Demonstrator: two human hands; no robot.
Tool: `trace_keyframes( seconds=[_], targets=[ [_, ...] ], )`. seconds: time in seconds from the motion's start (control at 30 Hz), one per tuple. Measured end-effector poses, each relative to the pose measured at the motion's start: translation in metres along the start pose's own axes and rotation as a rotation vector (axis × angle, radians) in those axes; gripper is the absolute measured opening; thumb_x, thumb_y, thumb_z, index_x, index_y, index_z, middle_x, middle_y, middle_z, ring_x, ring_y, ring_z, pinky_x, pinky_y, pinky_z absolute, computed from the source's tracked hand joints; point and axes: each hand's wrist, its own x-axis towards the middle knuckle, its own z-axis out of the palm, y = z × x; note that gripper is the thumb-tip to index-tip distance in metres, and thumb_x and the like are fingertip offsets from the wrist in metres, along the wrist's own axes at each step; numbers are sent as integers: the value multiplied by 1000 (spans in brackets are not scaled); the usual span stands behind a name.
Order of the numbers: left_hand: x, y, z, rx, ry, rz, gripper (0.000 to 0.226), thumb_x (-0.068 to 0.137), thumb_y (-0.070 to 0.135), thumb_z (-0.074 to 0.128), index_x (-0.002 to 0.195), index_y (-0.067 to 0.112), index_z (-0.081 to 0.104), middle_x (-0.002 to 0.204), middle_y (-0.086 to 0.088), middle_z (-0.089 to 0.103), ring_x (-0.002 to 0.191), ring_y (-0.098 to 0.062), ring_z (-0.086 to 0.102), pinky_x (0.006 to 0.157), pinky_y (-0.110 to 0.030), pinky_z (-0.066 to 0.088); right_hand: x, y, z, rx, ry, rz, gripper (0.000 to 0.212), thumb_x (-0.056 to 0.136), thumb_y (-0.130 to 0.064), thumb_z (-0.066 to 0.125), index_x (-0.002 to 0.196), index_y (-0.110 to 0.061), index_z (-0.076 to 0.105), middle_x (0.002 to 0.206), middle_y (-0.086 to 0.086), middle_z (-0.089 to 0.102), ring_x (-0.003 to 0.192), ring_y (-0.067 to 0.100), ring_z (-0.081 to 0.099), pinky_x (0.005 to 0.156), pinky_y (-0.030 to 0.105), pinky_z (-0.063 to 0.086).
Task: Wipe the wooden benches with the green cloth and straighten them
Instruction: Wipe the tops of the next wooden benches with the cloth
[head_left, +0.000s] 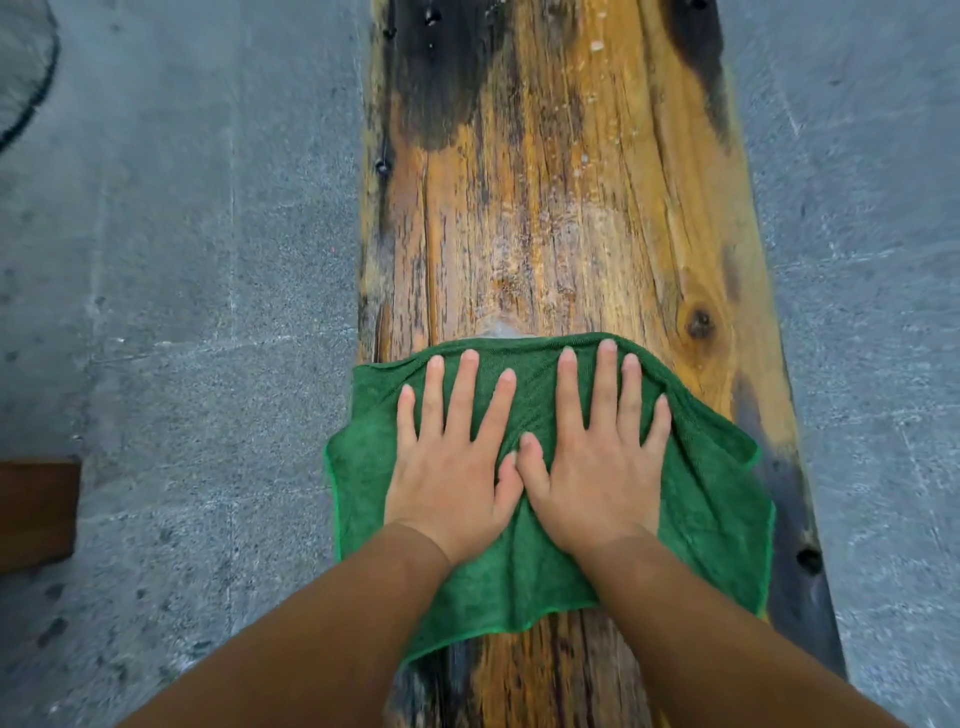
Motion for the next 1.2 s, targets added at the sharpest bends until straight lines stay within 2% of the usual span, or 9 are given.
trace_keyframes(
  seconds=[0.3,0.5,0.7,1.2],
  targets=[
    [84,-32,-18,-26,13,30,75,91,55,34,157,30,11,167,-7,5,152,-36,2,119,-62,8,78,-12,-12,3,5,57,81,91,-61,29,160,-26,3,168,9,-5,155,29,-1,121,60,9],
    [144,-75,-29,-29,48,144,77,89,65,36,157,34,14,167,-2,6,153,-31,4,120,-61,7,129,-16,-21,-7,-3,48,83,89,-67,29,159,-29,9,169,7,-1,155,28,1,120,61,11],
    [186,-85,-35,-36,66,125,77,90,65,34,157,32,13,167,-4,4,153,-33,2,118,-63,10,182,-21,-26,-33,6,38,83,89,-68,29,159,-30,5,169,7,-2,155,28,1,120,62,13],
    [288,-112,-60,-45,67,111,77,91,67,31,157,33,13,167,-4,3,153,-31,-1,119,-61,6,288,-26,-40,-31,16,-8,82,91,-69,29,159,-30,5,169,5,-2,155,26,1,121,61,12]
  ],
)
